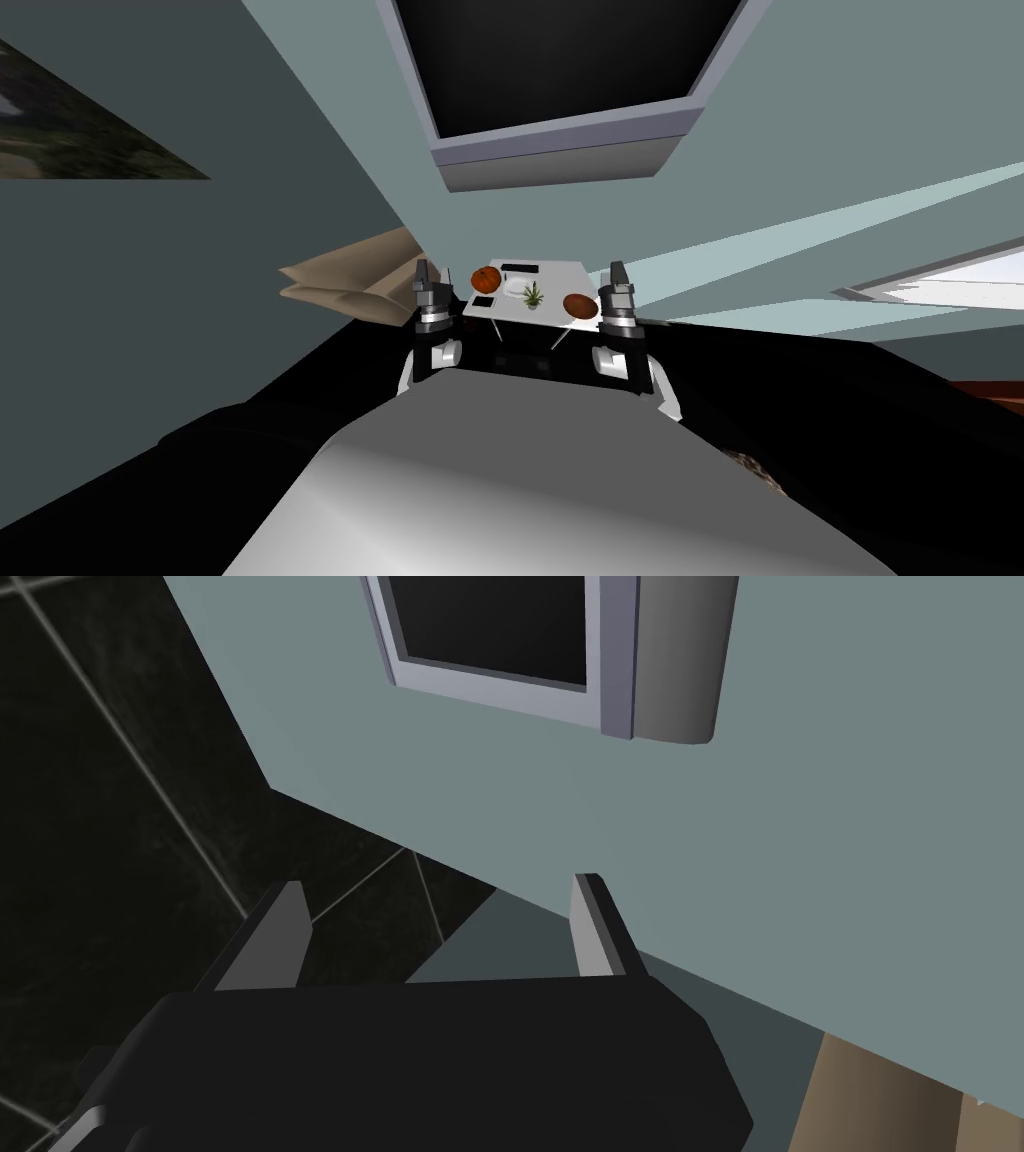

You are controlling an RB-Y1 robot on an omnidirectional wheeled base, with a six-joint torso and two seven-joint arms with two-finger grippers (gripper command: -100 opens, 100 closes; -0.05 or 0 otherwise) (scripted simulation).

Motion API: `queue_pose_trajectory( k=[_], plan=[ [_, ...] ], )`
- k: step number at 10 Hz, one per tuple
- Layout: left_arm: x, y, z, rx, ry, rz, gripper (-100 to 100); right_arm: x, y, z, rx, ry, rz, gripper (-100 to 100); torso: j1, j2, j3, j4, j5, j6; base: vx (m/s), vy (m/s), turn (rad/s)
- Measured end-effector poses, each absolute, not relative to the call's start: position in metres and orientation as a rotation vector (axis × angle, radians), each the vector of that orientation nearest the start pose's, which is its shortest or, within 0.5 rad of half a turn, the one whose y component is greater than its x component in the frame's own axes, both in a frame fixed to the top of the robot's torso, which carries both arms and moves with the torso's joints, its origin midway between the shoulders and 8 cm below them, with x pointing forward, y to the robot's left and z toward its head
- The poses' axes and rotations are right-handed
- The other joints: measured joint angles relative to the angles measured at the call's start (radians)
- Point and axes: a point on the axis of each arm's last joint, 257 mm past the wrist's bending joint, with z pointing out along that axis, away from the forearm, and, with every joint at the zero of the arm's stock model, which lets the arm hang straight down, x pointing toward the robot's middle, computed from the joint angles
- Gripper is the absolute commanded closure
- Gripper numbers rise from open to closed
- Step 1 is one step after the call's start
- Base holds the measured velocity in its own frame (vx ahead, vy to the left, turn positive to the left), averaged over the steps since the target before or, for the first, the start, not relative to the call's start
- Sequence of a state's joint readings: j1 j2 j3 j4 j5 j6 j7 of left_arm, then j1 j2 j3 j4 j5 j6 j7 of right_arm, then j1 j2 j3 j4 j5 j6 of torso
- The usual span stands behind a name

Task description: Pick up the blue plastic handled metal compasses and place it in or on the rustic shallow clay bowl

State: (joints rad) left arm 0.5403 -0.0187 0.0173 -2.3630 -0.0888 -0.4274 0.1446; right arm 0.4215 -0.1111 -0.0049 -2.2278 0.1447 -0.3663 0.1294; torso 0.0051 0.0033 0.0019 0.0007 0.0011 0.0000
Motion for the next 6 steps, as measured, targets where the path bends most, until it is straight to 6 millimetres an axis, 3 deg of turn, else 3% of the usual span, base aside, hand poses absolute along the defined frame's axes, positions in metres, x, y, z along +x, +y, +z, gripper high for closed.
queue_pose_trajectory(
  k=[6],
  plan=[
    [0.337, 0.281, 0.034, -0.693, 0.626, -1.337, 0, 0.423, -0.239, -0.02, 0.344, 0.972, 0.875, -100, 0.003, 0.002, 0.001, 0.001, 0.001, 0.0, -0.09, 0.122, -0.038]
  ],
)
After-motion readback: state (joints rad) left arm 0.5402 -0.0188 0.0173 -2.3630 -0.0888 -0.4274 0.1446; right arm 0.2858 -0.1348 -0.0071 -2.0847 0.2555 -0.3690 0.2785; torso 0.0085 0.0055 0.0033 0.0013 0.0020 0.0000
